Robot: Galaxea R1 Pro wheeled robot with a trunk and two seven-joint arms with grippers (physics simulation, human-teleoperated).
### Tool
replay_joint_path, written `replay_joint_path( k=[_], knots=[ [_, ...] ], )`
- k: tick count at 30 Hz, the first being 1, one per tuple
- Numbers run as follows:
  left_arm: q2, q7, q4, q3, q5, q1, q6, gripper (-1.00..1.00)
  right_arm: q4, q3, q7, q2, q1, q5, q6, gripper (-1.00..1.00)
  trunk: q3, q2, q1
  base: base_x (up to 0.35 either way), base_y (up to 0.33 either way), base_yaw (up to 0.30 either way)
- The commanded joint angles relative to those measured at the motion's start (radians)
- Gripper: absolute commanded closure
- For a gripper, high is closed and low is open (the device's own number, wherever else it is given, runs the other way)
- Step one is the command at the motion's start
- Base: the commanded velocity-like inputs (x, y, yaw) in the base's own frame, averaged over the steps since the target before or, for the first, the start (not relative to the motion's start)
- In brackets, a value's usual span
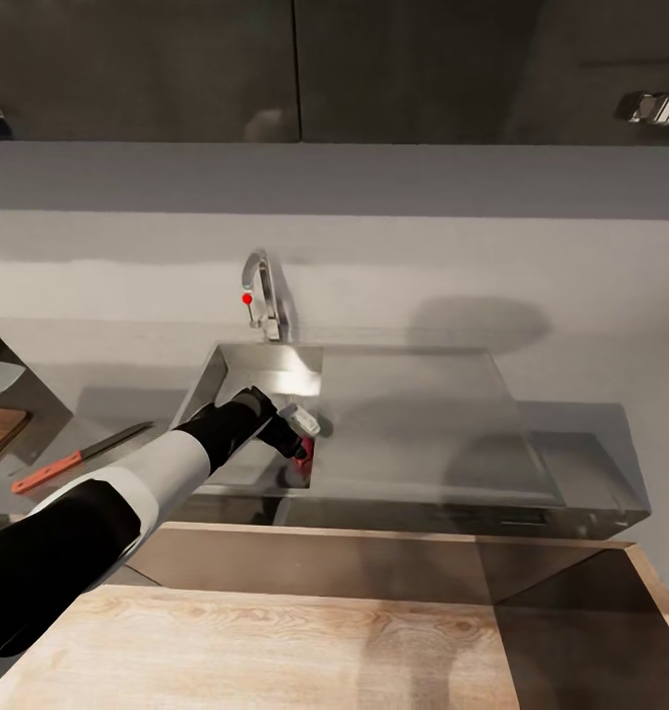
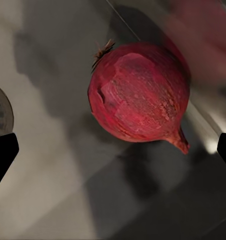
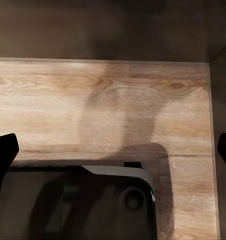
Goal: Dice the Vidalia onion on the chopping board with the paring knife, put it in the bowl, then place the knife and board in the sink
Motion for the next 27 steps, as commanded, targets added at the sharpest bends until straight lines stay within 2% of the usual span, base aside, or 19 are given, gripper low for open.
replay_joint_path(
  k=[1, 27],
  knots=[
    [0.0, 0.002, -0.001, -0.007, 0.01, -0.001, 0.005, -1.0, -0.002, -0.007, 0.01, 0.002, 0.0, 0.003, -0.002, -1.0, -0.003, -0.002, 0.001, 0.0, 0.0, 0.0],
    [-0.001, 0.002, -0.004, -0.007, 0.009, 0.0, 0.005, -1.0, -0.002, -0.007, 0.011, 0.002, 0.0, 0.004, -0.002, -1.0, -0.026, -0.002, 0.001, 0.0, 0.0, 0.0]
  ],
)
